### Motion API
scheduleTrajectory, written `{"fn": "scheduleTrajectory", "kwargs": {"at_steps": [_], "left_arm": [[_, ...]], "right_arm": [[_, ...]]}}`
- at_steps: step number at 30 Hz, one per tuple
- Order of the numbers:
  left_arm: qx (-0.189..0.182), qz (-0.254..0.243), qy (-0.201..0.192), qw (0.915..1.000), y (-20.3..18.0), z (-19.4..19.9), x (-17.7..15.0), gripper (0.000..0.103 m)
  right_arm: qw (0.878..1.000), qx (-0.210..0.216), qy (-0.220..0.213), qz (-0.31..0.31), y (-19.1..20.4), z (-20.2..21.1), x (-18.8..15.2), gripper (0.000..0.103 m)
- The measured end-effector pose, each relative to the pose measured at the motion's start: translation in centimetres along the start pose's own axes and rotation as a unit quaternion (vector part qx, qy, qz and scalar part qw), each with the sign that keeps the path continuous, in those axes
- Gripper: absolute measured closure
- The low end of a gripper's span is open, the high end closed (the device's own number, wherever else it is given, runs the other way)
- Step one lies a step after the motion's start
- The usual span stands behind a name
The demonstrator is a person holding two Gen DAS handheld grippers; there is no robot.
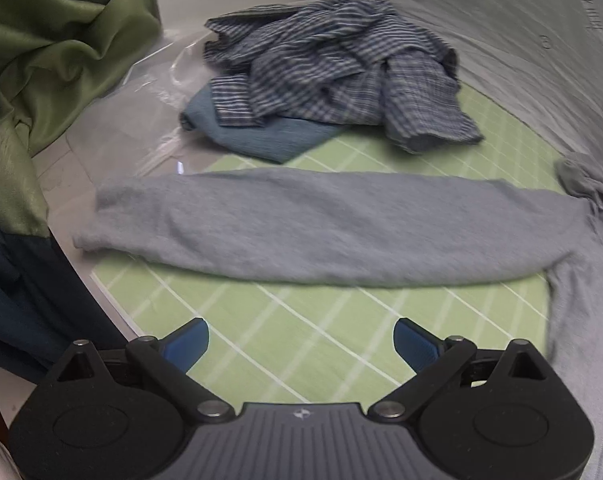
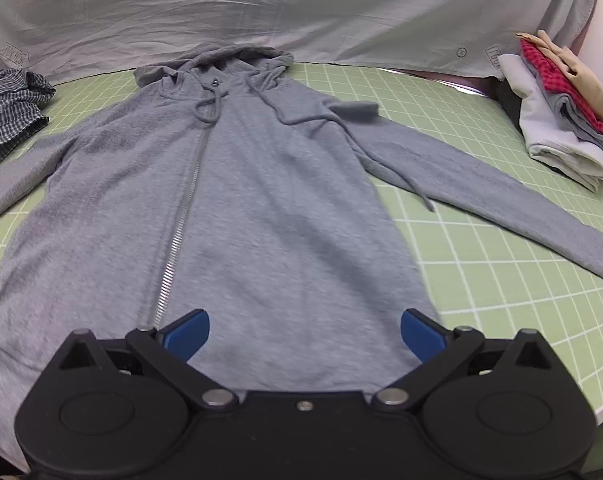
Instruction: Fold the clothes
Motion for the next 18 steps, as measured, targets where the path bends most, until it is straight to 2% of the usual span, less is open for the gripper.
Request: {"fn": "scheduleTrajectory", "kwargs": {"at_steps": [6,11,14,18], "left_arm": [[0.023,-0.007,0.017,0.9996,3.3,-4.0,3.8,0.005],[0.021,-0.008,0.033,0.9992,5.2,-6.7,5.9,0.002],[0.015,-0.035,0.035,0.9987,5.2,-7.7,6.7,0.000],[0.027,-0.081,0.031,0.9958,4.1,-8.7,7.0,0.000]], "right_arm": [[0.999,-0.021,0.026,0.020,4.1,-0.8,2.0,0.000],[0.998,-0.045,0.040,0.017,6.7,-0.6,3.1,0.000],[0.997,-0.060,0.052,0.005,7.7,-0.8,3.4,0.000],[0.995,-0.069,0.068,-0.007,8.9,-0.9,3.2,0.000]]}}
Point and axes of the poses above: each gripper's, at about its wrist camera, not at the fingertips, and z roughly against the way its jaws point, y to its left, x to its top, the point moved 3 cm from there along -z, roughly the way its jaws point, and after that the axes turned 8 degrees about z, right-handed, at the moved point
